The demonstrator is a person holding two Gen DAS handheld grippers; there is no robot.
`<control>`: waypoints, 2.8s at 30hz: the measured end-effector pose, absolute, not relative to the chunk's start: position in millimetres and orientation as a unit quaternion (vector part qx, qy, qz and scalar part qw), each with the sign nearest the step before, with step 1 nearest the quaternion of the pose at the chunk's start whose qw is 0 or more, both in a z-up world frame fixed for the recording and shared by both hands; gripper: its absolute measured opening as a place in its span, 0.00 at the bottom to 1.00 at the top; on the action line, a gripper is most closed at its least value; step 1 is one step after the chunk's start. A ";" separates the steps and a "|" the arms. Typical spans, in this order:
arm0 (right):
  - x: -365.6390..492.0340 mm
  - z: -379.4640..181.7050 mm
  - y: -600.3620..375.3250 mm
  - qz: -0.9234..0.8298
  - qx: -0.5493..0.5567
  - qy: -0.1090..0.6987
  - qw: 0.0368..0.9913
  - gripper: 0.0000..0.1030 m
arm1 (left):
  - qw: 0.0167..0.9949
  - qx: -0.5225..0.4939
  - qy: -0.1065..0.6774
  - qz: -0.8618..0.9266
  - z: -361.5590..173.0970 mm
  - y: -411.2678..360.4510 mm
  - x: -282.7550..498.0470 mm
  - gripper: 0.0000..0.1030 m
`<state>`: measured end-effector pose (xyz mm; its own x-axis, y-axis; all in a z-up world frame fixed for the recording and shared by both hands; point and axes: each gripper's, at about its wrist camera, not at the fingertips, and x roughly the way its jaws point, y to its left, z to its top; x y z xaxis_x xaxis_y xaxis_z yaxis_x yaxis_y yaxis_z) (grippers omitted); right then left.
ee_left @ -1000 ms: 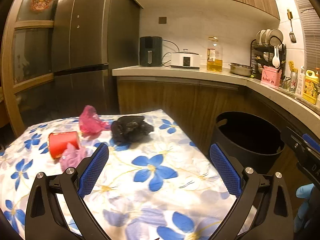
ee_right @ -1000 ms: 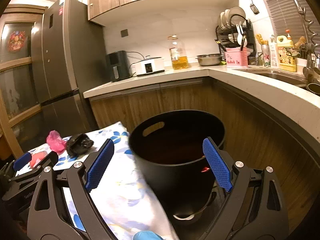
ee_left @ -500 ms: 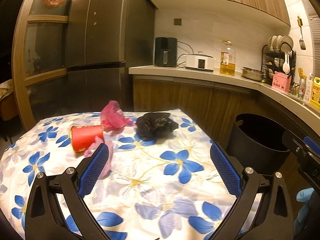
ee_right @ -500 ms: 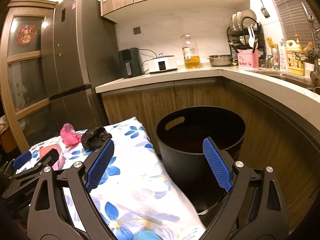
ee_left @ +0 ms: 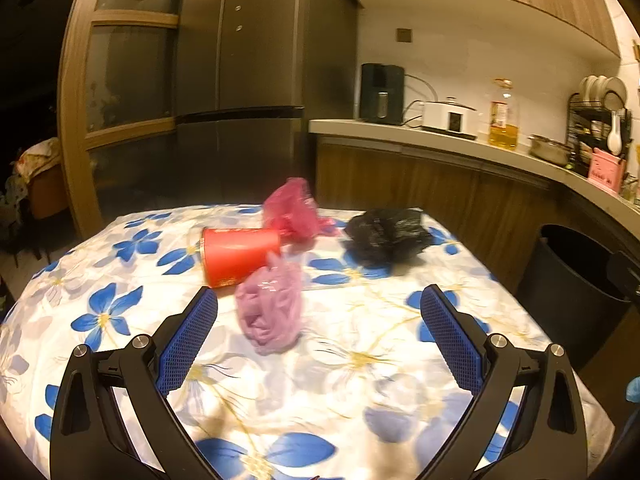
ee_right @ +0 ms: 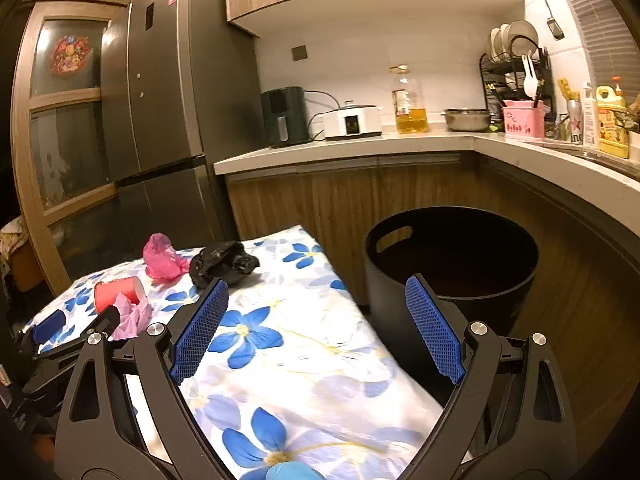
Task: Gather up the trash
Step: 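Move both open grippers back toward the red cup and black bag, then grasp the light pink bag with the left gripper while the right grasps the black bag, then lift the light pink bag and black bag and carry both over the bin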
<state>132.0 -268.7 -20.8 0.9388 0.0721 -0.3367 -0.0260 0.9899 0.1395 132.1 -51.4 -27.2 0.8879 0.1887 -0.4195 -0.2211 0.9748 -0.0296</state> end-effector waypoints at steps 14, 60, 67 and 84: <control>157.5 -29.7 -227.7 0.061 0.061 0.180 0.980 0.87 | 0.959 -0.051 0.235 0.146 -45.1 -22.5 175.7 0.89; 315.4 -74.2 -121.2 0.089 0.016 0.257 0.962 0.18 | 0.955 -0.105 0.252 0.114 -42.6 29.4 157.1 0.02; 304.1 -71.3 -126.1 0.097 0.018 0.252 0.963 0.01 | 0.955 -0.105 0.249 0.120 -39.2 29.3 153.4 0.02; 220.2 -22.8 -162.0 0.119 0.015 0.206 0.971 0.00 | 0.964 -0.096 0.219 0.119 -10.9 9.2 121.9 0.01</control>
<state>220.2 -162.0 -22.8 0.8867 0.2380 -0.3964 -0.2258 0.9711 0.0781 121.9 9.2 -10.9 0.8754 0.1867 -0.4458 -0.2713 0.9532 -0.1335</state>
